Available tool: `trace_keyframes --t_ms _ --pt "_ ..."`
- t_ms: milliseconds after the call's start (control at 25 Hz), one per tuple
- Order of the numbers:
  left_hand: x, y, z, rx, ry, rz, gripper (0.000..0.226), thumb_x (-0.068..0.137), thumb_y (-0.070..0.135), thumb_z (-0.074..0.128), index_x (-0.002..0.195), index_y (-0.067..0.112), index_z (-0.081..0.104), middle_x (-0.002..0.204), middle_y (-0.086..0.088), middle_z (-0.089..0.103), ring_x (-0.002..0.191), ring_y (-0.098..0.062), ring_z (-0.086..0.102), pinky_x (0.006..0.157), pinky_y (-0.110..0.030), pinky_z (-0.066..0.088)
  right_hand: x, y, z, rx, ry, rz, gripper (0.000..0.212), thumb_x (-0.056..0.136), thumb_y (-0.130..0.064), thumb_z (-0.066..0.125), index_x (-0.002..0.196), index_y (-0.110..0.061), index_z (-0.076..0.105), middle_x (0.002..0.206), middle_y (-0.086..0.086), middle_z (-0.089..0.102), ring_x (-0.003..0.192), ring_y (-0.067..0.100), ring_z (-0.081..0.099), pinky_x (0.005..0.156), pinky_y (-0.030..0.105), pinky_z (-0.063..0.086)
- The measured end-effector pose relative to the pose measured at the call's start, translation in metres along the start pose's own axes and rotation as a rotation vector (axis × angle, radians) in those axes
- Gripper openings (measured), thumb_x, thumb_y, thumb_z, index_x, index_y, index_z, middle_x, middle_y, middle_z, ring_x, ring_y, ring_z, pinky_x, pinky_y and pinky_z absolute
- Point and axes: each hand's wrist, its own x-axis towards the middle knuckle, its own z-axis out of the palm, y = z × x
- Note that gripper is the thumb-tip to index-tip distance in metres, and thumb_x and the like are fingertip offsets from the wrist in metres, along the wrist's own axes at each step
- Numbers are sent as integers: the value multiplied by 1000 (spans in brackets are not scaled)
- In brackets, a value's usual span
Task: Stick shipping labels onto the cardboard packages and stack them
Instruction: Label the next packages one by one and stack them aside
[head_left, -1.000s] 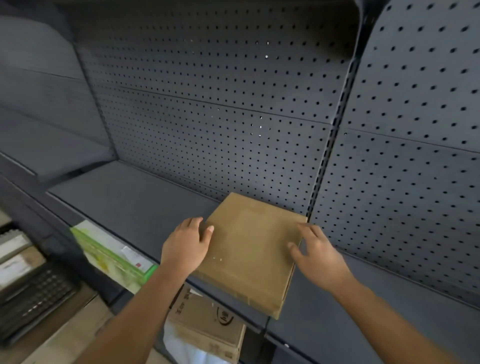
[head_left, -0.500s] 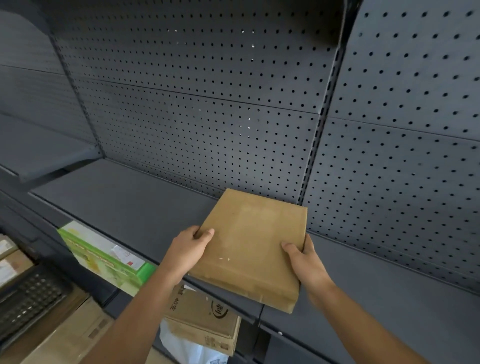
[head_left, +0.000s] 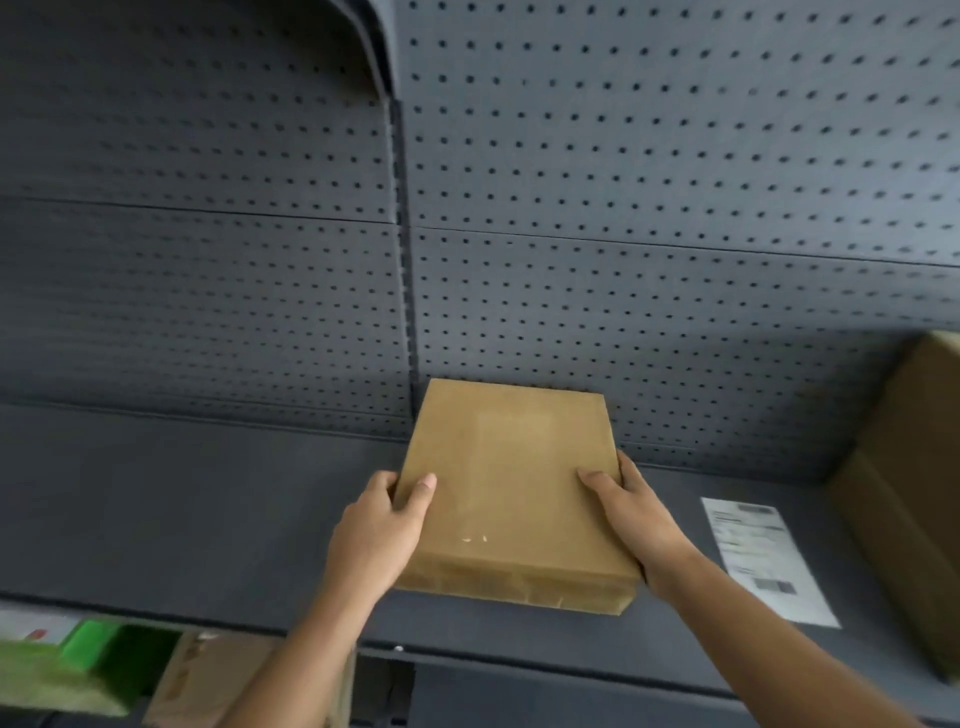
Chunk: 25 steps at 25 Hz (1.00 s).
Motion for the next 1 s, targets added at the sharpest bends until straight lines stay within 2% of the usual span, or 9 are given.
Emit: trace_keyframes --t_ms 80,240,480,600,720,880,960,1000 --pt "-5 13 22 3 -34 15 43 97 64 47 108 25 58 92 5 69 83 -16 67 79 -44 57 -1 9 -26 13 36 12 68 93 -51 59 152 -43 26 124 -6 62 103 22 67 92 45 56" --pt "-15 28 56 31 -74 41 44 98 63 46 107 21 56 90 2 67 79 -16 65 73 -40 55 -6 26 -65 14 69 16 63 90 -54 61 147 -43 36 121 -8 65 103 20 68 91 45 56" --pt "-27 30 77 55 -79 32 44 99 61 46 103 18 56 84 0 67 75 -18 66 69 -38 53 -6 41 -80 16 34 -8 51 93 -46 62 141 -39 44 117 -11 68 101 14 69 84 33 57" --pt "-28 26 81 103 -66 22 45 99 61 46 105 18 55 84 1 67 75 -18 66 67 -38 54 -1 49 -79 3 20 -24 63 87 -53 66 144 -39 41 119 -12 68 104 13 69 93 39 56" --pt "-28 22 85 114 -60 0 47 97 62 48 113 18 54 91 4 67 80 -17 65 67 -38 53 6 54 -80 -24 16 -47 74 80 -61 68 145 -42 40 118 -15 69 104 12 69 97 42 55" --pt "-29 23 87 193 -22 34 50 98 61 48 126 21 50 102 7 68 86 -19 66 70 -38 53 9 54 -81 -22 3 -64 74 83 -59 68 147 -39 37 119 -15 67 104 11 68 97 40 54" --pt "-31 27 87 274 43 128 53 99 56 50 138 22 46 119 4 68 95 -21 68 70 -37 53 7 51 -83 -12 1 -68 66 91 -53 62 149 -35 36 122 -16 63 109 11 65 100 38 51" --pt "-32 30 86 299 76 182 53 100 51 52 143 21 44 129 2 66 102 -22 69 71 -37 53 6 50 -84 -4 12 -70 65 94 -51 58 151 -32 34 130 -14 59 116 13 61 103 37 48"
